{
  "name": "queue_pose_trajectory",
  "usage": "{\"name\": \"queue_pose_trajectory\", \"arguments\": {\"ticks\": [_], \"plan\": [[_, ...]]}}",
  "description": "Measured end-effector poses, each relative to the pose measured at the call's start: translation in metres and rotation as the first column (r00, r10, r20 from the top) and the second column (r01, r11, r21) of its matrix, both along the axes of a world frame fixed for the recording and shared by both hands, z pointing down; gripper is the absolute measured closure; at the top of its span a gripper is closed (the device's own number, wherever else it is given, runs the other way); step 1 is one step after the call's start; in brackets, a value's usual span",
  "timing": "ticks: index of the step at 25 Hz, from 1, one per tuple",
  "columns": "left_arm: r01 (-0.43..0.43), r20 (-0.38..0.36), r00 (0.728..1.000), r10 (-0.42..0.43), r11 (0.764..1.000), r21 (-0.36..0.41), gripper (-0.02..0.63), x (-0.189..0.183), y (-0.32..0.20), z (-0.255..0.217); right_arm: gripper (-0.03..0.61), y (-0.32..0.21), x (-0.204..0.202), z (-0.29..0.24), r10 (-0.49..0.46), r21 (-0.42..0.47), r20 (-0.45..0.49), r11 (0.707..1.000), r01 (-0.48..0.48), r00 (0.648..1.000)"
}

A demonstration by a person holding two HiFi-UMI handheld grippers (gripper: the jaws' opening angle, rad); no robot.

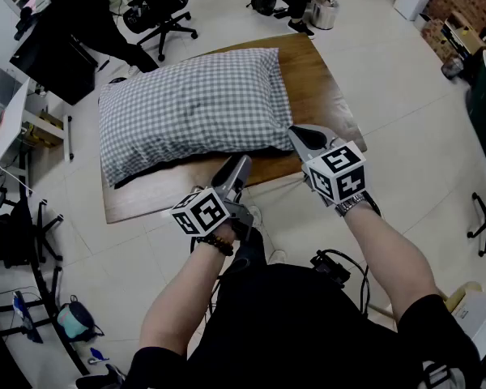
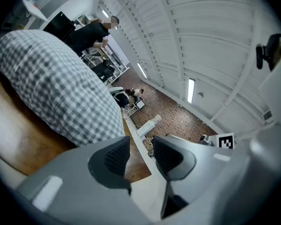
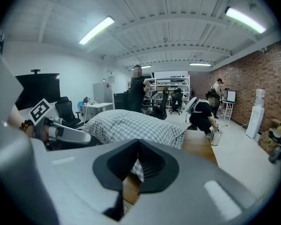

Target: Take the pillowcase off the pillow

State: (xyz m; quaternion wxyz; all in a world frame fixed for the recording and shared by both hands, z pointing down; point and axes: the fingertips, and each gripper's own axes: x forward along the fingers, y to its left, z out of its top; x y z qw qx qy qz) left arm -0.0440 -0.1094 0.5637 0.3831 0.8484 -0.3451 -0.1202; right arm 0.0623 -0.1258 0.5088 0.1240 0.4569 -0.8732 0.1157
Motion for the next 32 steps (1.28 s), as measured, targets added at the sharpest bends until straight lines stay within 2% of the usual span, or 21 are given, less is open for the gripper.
{"name": "queue_pose_trajectory", "arguments": {"ticks": [5, 11, 17, 25, 26, 28, 31, 32], "plan": [[0.016, -0.103, 0.994, -0.024, 0.997, -0.078, 0.433, -0.001, -0.061, 0.01, 0.574, -0.063, -0.002, 0.011, -0.011, -0.037, -0.005, 0.999, 0.011, 1.0], [0.044, -0.192, 0.977, -0.09, 0.972, -0.23, 0.389, -0.016, -0.115, 0.045, 0.571, -0.129, 0.003, 0.032, 0.003, -0.114, -0.041, 0.993, -0.008, 0.999], [0.084, -0.211, 0.965, -0.157, 0.944, -0.318, 0.356, -0.027, -0.159, 0.071, 0.552, -0.19, 0.013, 0.063, 0.005, -0.204, -0.083, 0.979, -0.022, 0.997], [0.129, -0.227, 0.948, -0.221, 0.924, -0.36, 0.312, -0.022, -0.19, 0.094, 0.506, -0.24, 0.029, 0.117, -0.018, -0.314, -0.112, 0.949, -0.018, 0.994], [0.141, -0.217, 0.947, -0.238, 0.912, -0.385, 0.303, -0.021, -0.191, 0.098, 0.506, -0.245, 0.032, 0.123, -0.019, -0.327, -0.115, 0.945, -0.02, 0.993], [0.169, -0.181, 0.944, -0.277, 0.874, -0.456, 0.29, -0.021, -0.19, 0.11, 0.505, -0.253, 0.037, 0.137, -0.018, -0.349, -0.118, 0.937, -0.024, 0.993], [0.172, -0.18, 0.942, -0.283, 0.869, -0.464, 0.281, -0.02, -0.198, 0.119, 0.505, -0.261, 0.04, 0.155, -0.014, -0.382, -0.109, 0.924, -0.029, 0.994], [0.16, -0.197, 0.943, -0.269, 0.884, -0.44, 0.281, -0.019, -0.202, 0.119, 0.505, -0.263, 0.04, 0.159, -0.011, -0.395, -0.098, 0.918, -0.029, 0.995]]}}
